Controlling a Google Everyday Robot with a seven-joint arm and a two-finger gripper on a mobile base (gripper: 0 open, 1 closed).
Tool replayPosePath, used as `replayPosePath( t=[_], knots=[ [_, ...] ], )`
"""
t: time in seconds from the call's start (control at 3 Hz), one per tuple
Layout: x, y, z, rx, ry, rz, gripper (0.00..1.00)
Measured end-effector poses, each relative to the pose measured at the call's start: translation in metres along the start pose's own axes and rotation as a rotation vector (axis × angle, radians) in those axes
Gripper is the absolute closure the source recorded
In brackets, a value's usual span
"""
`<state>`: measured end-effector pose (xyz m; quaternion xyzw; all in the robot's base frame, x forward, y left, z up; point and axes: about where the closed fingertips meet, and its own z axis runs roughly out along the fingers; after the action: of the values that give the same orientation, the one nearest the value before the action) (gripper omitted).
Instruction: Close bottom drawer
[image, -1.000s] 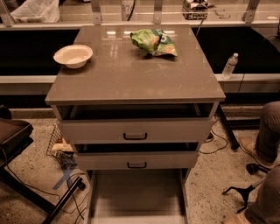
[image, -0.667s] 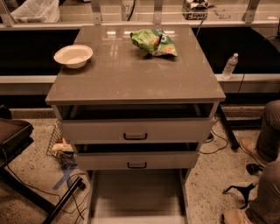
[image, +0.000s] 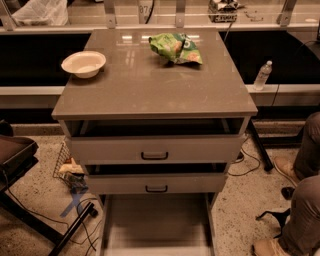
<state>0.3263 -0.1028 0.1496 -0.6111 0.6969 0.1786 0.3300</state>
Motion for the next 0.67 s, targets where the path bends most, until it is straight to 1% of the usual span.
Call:
replayPosePath(
  t=[0.33,0.67],
  knots=[
    [0.003,-0.012,0.007,0.011,0.017,0.0,1.0],
    [-0.007,-0.036,0.007,0.04,0.023,-0.027,1.0]
  ],
)
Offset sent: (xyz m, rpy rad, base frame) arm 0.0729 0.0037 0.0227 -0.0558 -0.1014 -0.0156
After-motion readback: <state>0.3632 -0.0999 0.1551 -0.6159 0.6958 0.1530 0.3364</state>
